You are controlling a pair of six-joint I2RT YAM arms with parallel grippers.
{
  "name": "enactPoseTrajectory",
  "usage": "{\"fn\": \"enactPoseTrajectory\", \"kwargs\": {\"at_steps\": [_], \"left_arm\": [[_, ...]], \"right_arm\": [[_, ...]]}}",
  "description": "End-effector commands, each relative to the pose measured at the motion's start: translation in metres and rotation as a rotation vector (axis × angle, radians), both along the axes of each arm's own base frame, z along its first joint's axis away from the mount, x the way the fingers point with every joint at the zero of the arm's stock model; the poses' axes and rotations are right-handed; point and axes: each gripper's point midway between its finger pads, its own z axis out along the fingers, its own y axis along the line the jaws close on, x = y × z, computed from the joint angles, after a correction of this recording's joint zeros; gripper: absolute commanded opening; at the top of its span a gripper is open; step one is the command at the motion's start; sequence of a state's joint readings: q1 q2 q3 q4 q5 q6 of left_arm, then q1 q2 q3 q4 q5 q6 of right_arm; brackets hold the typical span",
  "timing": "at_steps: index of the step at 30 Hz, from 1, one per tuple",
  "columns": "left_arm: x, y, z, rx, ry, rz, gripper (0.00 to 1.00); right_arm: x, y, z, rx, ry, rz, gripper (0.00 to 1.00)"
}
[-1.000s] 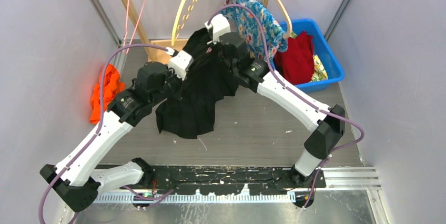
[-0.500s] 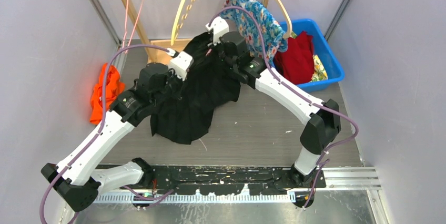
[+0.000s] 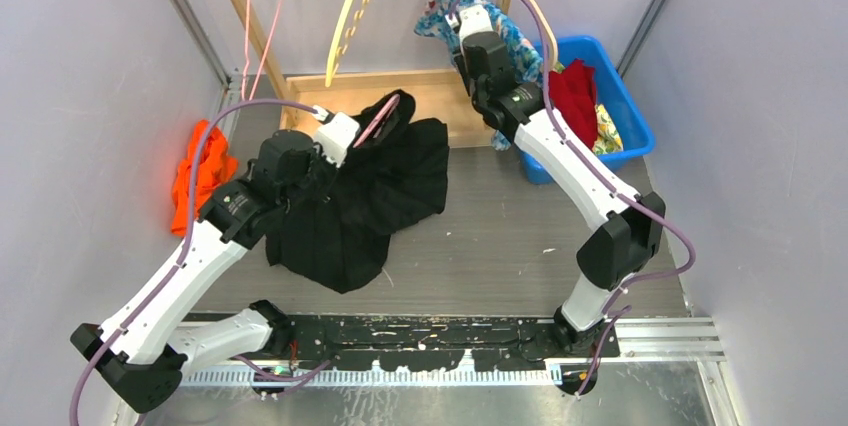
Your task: Remove the skirt from the hanger
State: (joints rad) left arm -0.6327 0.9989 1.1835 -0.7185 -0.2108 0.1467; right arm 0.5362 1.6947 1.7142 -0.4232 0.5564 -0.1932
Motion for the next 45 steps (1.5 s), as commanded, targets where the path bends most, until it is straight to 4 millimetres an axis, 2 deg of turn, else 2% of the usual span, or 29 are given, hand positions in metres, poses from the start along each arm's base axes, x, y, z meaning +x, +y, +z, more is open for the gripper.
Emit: {"fn": "enactPoseTrajectory", "kwargs": {"at_steps": [1, 5, 8, 12, 16, 21, 23, 29, 35, 39, 45], "left_arm": [[0.007, 0.003, 0.018, -0.014, -0.084, 0.013, 0.0], [0.008, 0.003, 0.023, -0.017, -0.101, 0.013, 0.0], [0.008, 0.004, 0.019, -0.004, -0.093, 0.01, 0.0], [0.011, 0.005, 0.023, -0.007, -0.118, 0.02, 0.0], [0.02, 0.003, 0.041, -0.042, -0.175, 0.04, 0.0], [0.028, 0.002, 0.077, -0.095, -0.269, 0.062, 0.0], [0.029, 0.0, 0.094, -0.128, -0.31, 0.06, 0.0], [0.029, -0.006, 0.119, -0.198, -0.377, 0.044, 0.0], [0.036, -0.016, 0.111, -0.2, -0.362, 0.019, 0.0], [0.035, -0.016, 0.107, -0.204, -0.357, 0.023, 0.0], [0.034, -0.015, 0.118, -0.208, -0.379, 0.019, 0.0]], "right_arm": [[-0.022, 0.025, 0.08, 0.084, -0.148, 0.089, 0.44], [-0.026, 0.045, 0.089, 0.102, -0.161, 0.144, 0.42], [-0.031, 0.07, 0.091, 0.18, -0.139, 0.216, 0.4], [-0.04, 0.102, 0.069, 0.366, -0.044, 0.285, 0.39], [-0.05, 0.14, 0.051, 0.575, 0.063, 0.355, 0.4], [-0.055, 0.173, 0.061, 0.769, 0.124, 0.421, 0.4], [-0.056, 0.179, 0.068, 0.809, 0.128, 0.436, 0.39], [-0.059, 0.179, 0.082, 0.849, 0.115, 0.443, 0.38], [-0.066, 0.183, 0.101, 0.894, 0.101, 0.484, 0.38], [-0.072, 0.181, 0.107, 0.9, 0.087, 0.504, 0.4], [-0.073, 0.207, 0.102, 1.001, 0.142, 0.583, 0.47]]}}
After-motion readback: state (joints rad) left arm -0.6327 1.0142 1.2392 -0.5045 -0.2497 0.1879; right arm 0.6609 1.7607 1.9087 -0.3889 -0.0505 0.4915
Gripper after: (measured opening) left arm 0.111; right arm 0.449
